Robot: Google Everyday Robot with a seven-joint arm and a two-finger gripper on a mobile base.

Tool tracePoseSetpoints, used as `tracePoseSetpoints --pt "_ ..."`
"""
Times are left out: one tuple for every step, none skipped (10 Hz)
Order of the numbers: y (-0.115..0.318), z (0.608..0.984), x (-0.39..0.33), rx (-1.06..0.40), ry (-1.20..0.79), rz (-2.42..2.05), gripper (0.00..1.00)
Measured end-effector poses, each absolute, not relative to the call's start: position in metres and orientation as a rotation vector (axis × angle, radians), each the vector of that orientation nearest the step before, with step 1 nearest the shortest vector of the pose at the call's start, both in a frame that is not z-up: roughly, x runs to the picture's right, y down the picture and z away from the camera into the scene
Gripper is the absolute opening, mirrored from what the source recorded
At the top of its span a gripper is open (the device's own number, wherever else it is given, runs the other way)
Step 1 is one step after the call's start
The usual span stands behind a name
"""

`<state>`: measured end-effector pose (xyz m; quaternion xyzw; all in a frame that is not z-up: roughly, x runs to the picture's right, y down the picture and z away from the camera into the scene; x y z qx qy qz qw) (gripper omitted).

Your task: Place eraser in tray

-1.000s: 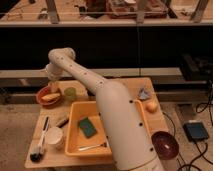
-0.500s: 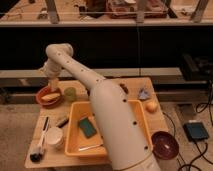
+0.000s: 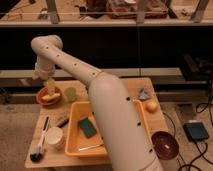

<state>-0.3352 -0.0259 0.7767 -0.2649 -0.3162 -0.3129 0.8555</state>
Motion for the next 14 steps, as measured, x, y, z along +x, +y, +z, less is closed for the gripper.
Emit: tracePoseSetpoints --pt "-0.024 0.775 -0.335 -0.562 -0.662 -0.661 0.80" --pt "-0.025 0.775 -0.336 -0.565 -0.658 -0.662 0.80" --pt "-0.025 0.776 -0.335 -0.570 -0.652 -0.663 0.80" --pt "-0.023 0.778 -0.335 -0.575 -0.631 -0.674 0.80" --pt "-0.013 0.779 -0.333 -0.588 -0.595 -0.690 0.80" --pt "0.007 0.781 -0.330 -0.606 -0.553 -0.708 0.80" --pt "0.024 0.780 -0.324 -0.616 -0.521 -0.716 0.80" --pt "0.039 0.777 -0.316 -0.616 -0.499 -0.715 0.80" --pt "0.052 0.775 -0.310 -0.607 -0.490 -0.706 0.80" --pt "0.066 0.778 -0.305 -0.593 -0.491 -0.686 0.80" --pt "0.073 0.780 -0.301 -0.581 -0.494 -0.669 0.80" --pt "0.079 0.781 -0.296 -0.573 -0.497 -0.651 0.80" --pt "0.081 0.781 -0.296 -0.572 -0.500 -0.648 0.80" --pt "0.081 0.781 -0.297 -0.571 -0.501 -0.649 0.80"
